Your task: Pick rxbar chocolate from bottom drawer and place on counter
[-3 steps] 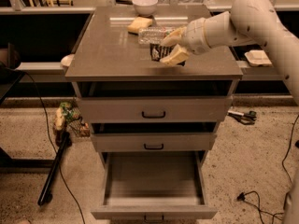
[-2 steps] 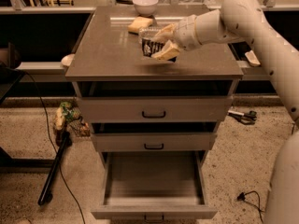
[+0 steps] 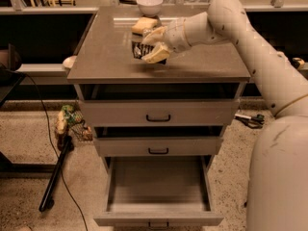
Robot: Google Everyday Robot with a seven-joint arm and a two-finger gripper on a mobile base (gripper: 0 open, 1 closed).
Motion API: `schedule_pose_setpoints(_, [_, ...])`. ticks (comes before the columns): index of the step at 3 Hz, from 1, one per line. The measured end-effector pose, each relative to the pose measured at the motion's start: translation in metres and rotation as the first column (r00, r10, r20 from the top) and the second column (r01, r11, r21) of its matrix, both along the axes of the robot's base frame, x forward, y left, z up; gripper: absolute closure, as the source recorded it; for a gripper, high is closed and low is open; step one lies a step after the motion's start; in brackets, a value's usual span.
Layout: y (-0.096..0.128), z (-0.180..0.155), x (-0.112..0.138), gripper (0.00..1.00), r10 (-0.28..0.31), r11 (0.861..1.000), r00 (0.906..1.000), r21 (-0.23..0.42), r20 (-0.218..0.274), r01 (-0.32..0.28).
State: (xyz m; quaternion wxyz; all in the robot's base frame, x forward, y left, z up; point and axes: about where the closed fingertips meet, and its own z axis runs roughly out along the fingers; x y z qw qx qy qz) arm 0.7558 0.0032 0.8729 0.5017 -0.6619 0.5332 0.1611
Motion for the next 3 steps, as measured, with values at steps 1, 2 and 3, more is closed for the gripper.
schedule_pose_setpoints(1, [0.020, -0.005, 0.003, 0.59, 0.037, 0.999, 0.9992, 0.007, -0.017, -0.036])
schedule_pose_setpoints(2, [0.031, -0.010, 0.005, 0.36, 0.054, 0.999, 0.9982, 0.008, -0.028, -0.053])
schedule_pose_setpoints(3, [0.037, -0.015, 0.008, 0.12, 0.057, 0.998, 0.9975, 0.011, -0.041, -0.057])
